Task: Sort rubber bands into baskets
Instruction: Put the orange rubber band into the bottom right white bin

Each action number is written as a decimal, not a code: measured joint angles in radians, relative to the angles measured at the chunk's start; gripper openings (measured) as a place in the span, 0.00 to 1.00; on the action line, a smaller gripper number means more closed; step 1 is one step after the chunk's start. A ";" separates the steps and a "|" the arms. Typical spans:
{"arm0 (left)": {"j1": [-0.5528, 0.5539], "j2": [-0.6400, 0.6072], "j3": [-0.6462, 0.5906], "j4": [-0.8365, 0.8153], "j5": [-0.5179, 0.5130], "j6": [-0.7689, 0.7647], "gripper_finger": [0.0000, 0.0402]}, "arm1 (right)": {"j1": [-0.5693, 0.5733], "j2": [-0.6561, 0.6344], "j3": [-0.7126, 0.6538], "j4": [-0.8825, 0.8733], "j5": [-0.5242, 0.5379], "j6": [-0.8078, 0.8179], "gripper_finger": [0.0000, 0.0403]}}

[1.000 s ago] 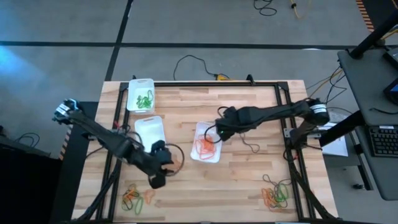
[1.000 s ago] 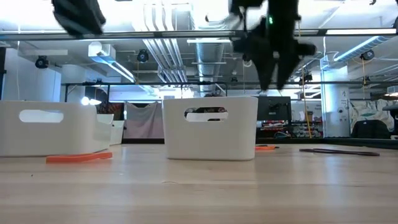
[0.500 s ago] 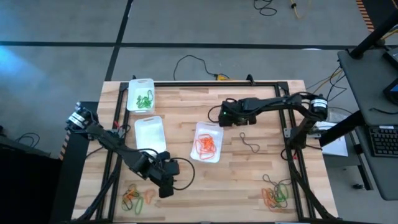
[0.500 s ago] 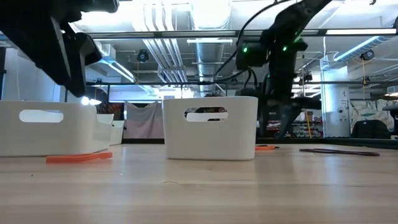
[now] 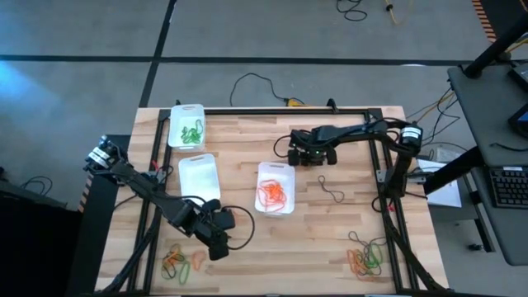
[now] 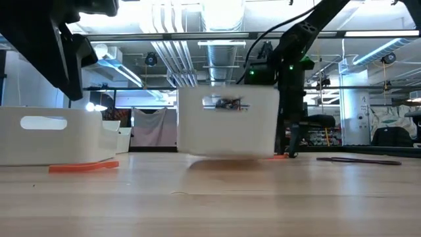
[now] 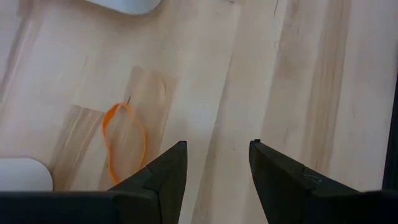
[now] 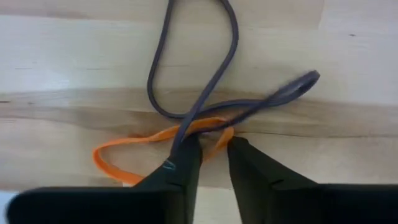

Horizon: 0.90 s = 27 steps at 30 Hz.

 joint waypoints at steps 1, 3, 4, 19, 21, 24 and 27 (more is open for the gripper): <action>0.000 0.000 0.000 -0.001 0.000 0.000 0.39 | 0.000 0.000 0.000 -0.004 0.005 -0.001 0.17; 0.000 -0.003 0.000 -0.003 -0.001 0.001 0.39 | 0.001 -0.001 -0.001 -0.007 0.017 0.000 0.12; 0.000 -0.005 0.000 -0.007 -0.001 0.001 0.39 | 0.001 -0.004 -0.002 -0.007 0.018 0.000 0.10; -0.007 -0.013 -0.001 -0.021 -0.003 0.000 0.39 | 0.001 -0.081 -0.005 -0.010 0.021 0.007 0.02; -0.009 -0.013 -0.001 -0.021 -0.003 -0.003 0.39 | 0.001 -0.105 -0.005 -0.009 0.021 0.003 0.02; -0.016 -0.024 -0.002 -0.032 0.007 -0.004 0.39 | 0.001 -0.147 -0.005 -0.010 0.017 -0.025 0.02; -0.023 -0.067 -0.002 -0.077 0.005 -0.016 0.39 | 0.006 -0.199 -0.005 -0.014 0.004 -0.075 0.02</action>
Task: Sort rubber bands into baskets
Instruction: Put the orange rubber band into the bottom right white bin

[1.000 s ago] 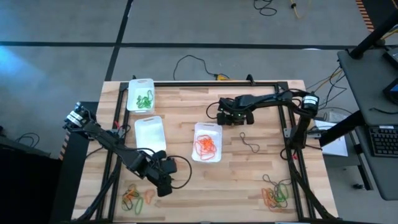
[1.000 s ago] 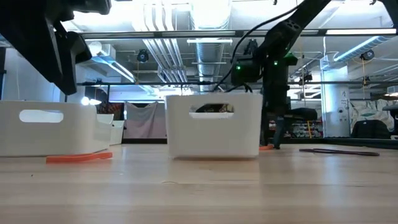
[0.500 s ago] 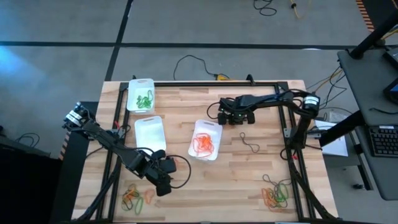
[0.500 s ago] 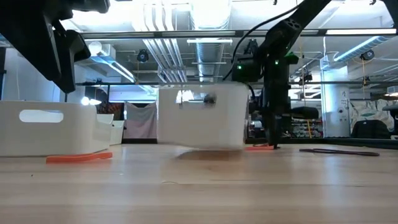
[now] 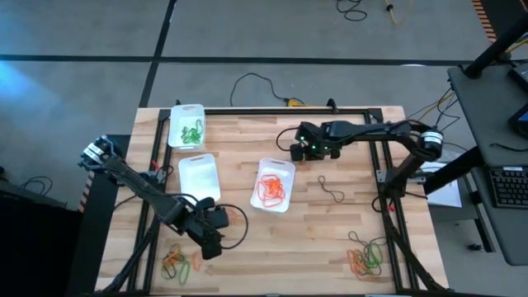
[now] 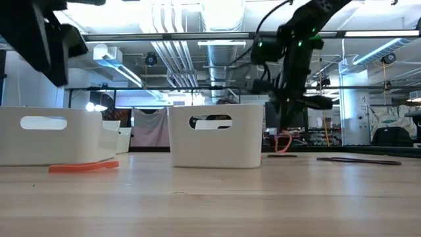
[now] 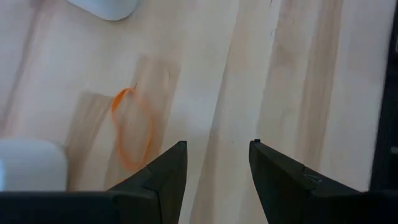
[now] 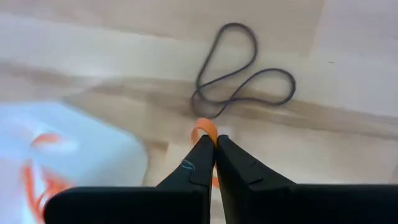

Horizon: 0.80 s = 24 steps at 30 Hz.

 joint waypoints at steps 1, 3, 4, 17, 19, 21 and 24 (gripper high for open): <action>-0.003 -0.020 0.000 -0.022 -0.004 -0.007 0.39 | 0.005 -0.019 0.000 -0.005 -0.006 -0.016 0.02; -0.011 -0.064 0.000 -0.067 -0.029 -0.022 0.39 | 0.024 -0.061 0.000 -0.012 -0.006 -0.029 0.02; -0.017 -0.089 0.000 -0.090 -0.047 -0.038 0.39 | 0.037 -0.083 0.000 -0.013 0.000 -0.038 0.02; -0.048 -0.329 0.016 0.182 -0.163 0.122 0.39 | 0.435 -0.210 0.095 0.017 0.344 -0.032 0.02; -0.048 -0.353 0.031 0.273 -0.164 0.231 0.39 | 0.503 -0.177 0.141 0.042 0.382 -0.108 0.02; -0.048 -0.369 0.048 0.316 -0.176 0.316 0.39 | 0.545 -0.133 0.178 0.035 0.398 -0.168 0.02; -0.048 -0.376 0.064 0.286 -0.211 0.345 0.39 | 0.560 -0.052 0.221 0.034 0.401 -0.211 0.02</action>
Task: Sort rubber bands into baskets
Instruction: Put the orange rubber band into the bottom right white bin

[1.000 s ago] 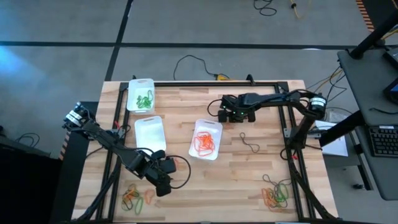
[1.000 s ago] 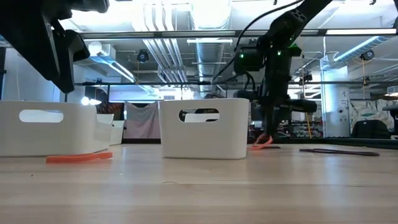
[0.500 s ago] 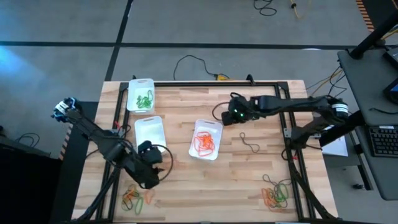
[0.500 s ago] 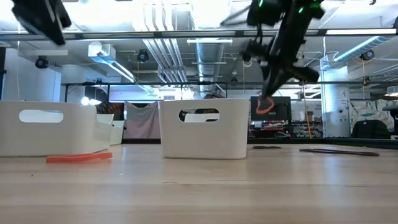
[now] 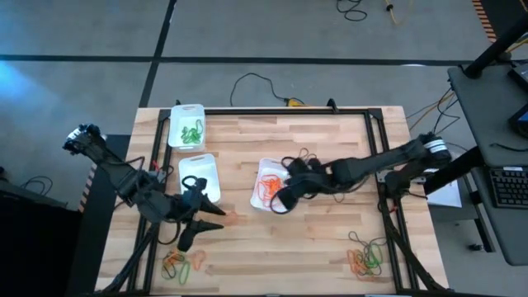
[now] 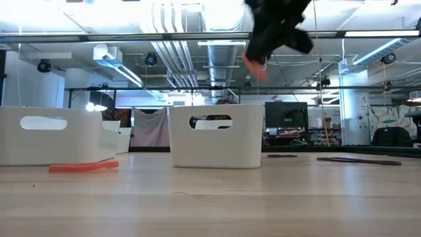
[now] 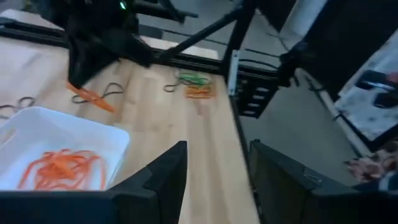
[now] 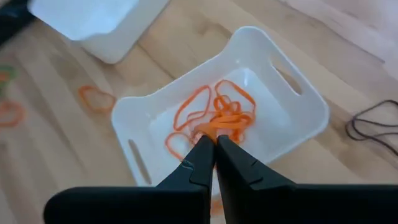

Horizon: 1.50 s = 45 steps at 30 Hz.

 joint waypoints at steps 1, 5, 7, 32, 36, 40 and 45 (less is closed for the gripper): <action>-0.002 0.000 0.001 -0.018 -0.004 -0.011 0.39 | 0.000 0.029 0.013 0.000 -0.003 -0.006 0.02; -0.020 0.020 -0.005 -0.072 -0.006 -0.119 0.39 | -0.017 0.148 0.068 0.000 -0.069 -0.030 0.02; -0.039 0.046 -0.010 -0.076 -0.006 -0.168 0.39 | -0.027 0.200 0.106 0.004 -0.089 -0.032 0.02; 0.014 0.330 -0.027 -0.414 0.026 -0.451 0.16 | 0.058 0.236 0.434 -0.139 -0.124 -0.048 0.51; 0.071 0.420 -0.027 -0.405 0.059 -0.377 0.03 | 0.125 0.238 0.575 -0.212 -0.060 -0.084 0.51; 0.121 0.479 -0.027 -0.359 0.137 -0.304 0.03 | 0.189 0.241 0.674 -0.259 0.005 -0.094 0.51; 0.203 0.533 -0.026 -0.337 0.261 -0.285 0.19 | 0.247 0.240 0.734 -0.271 0.101 -0.103 0.51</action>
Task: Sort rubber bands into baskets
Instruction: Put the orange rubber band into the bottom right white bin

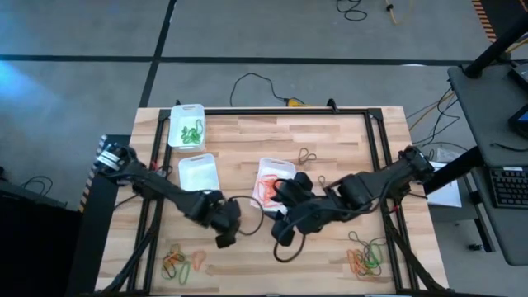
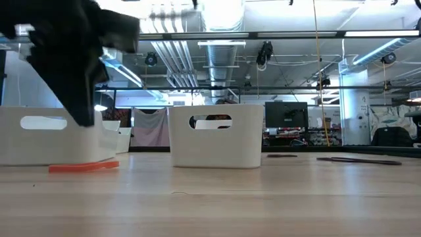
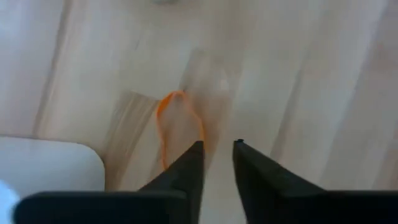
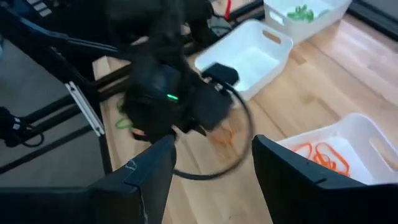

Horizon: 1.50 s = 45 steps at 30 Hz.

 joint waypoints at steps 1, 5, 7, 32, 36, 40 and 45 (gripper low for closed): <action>0.019 0.009 0.001 0.001 0.022 -0.006 0.23 | 0.007 0.000 0.007 -0.002 0.008 -0.006 0.51; 0.086 0.037 0.009 0.023 0.111 0.046 0.40 | 0.009 -0.002 0.013 -0.028 0.009 -0.005 0.51; 0.108 0.046 0.010 0.035 0.137 0.076 0.47 | 0.008 -0.002 0.013 -0.052 0.009 0.013 0.51; 0.198 0.188 0.160 -0.115 0.174 0.281 0.58 | 0.005 -0.002 0.018 -0.104 0.000 0.052 0.51; 0.202 0.188 0.164 -0.122 0.169 0.304 0.58 | 0.005 -0.002 0.026 -0.126 -0.002 0.056 0.51; 0.211 0.223 0.145 -0.127 0.169 0.331 0.58 | 0.005 -0.002 0.027 -0.151 -0.004 0.067 0.51; 0.210 0.271 0.146 -0.112 0.147 0.332 0.58 | 0.004 -0.003 0.027 -0.156 -0.003 0.070 0.51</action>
